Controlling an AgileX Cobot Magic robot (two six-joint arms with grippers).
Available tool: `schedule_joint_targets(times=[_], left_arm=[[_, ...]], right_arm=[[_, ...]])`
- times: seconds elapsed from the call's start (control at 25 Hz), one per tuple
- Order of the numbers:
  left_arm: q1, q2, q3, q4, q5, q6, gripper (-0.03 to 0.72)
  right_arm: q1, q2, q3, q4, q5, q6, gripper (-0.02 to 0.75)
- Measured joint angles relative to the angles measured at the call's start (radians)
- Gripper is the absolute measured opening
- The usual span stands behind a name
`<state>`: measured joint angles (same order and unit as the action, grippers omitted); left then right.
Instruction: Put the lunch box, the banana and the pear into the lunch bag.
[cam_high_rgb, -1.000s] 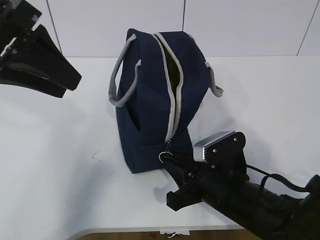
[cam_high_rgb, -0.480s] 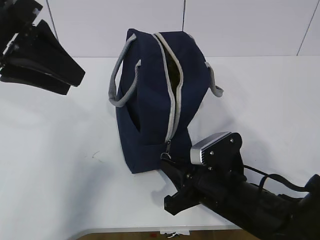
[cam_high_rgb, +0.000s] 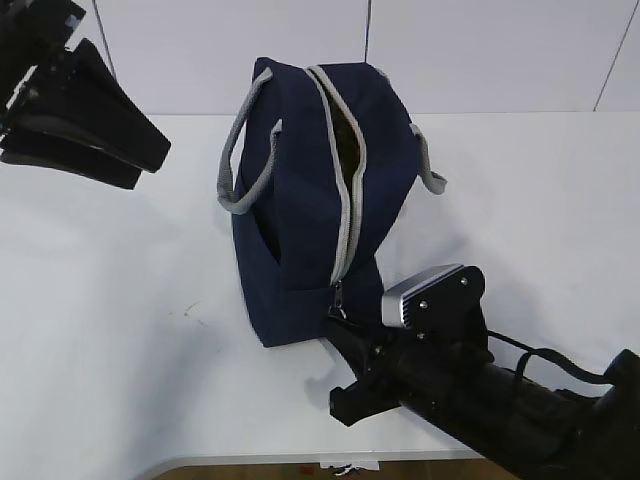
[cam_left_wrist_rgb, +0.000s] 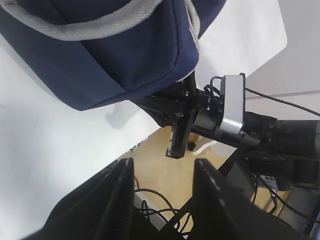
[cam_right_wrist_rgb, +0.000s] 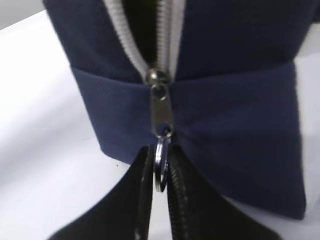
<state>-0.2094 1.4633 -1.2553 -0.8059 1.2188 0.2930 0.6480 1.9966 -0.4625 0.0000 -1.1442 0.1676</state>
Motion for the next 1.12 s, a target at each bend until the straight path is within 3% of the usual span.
schedule_joint_targets(times=[0.28,0.48,1.12], left_arm=[[0.0,0.0,0.0,0.0,0.0,0.0,0.298],[0.0,0.0,0.0,0.0,0.0,0.0,0.298],[-0.003,-0.044,0.0,-0.002,0.0,0.0,0.298]], right_arm=[[0.0,0.0,0.0,0.023,0.0,0.0,0.086],[0.0,0.0,0.0,0.023,0.0,0.0,0.001],[0.0,-0.135,0.084,0.013,0.019,0.0,0.001]])
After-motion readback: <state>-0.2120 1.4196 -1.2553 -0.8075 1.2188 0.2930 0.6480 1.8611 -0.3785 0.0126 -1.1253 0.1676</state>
